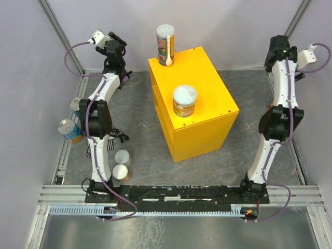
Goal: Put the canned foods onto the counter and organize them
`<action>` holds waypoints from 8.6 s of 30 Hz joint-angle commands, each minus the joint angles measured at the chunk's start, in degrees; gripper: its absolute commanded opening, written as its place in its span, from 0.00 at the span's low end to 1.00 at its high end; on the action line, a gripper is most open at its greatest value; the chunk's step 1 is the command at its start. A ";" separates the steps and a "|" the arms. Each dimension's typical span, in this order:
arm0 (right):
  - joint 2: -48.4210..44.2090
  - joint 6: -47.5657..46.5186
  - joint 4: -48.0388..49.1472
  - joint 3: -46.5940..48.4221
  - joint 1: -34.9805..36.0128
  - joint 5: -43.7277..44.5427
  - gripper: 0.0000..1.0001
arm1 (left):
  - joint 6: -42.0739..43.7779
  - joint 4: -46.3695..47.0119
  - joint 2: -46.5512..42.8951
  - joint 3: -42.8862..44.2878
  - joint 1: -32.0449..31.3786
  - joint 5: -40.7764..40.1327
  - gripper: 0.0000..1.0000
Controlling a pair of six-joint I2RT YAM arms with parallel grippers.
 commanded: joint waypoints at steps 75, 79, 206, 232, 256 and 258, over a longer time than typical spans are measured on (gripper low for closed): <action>17.52 -47.53 -16.40 24.30 -8.41 -16.48 0.86 | -4.04 -2.76 15.85 18.61 0.26 5.84 0.71; 17.58 -47.28 -16.91 23.61 -8.38 -17.81 0.90 | -3.91 -3.38 16.68 19.64 0.06 5.87 0.71; -21.90 -64.58 56.25 -47.90 -2.29 -17.99 0.01 | -4.80 6.57 16.59 14.01 -2.47 9.12 0.68; -23.79 -70.08 50.67 -49.18 -16.74 -14.53 0.99 | -4.99 4.81 17.08 16.12 -2.63 7.84 0.68; -24.03 -50.83 45.58 -45.77 -1.96 -10.31 0.99 | -4.68 5.89 14.75 12.89 -2.69 7.59 0.68; -22.51 -47.39 45.81 -45.86 -1.75 -10.34 0.99 | -4.70 5.81 14.92 12.94 -2.69 7.58 0.68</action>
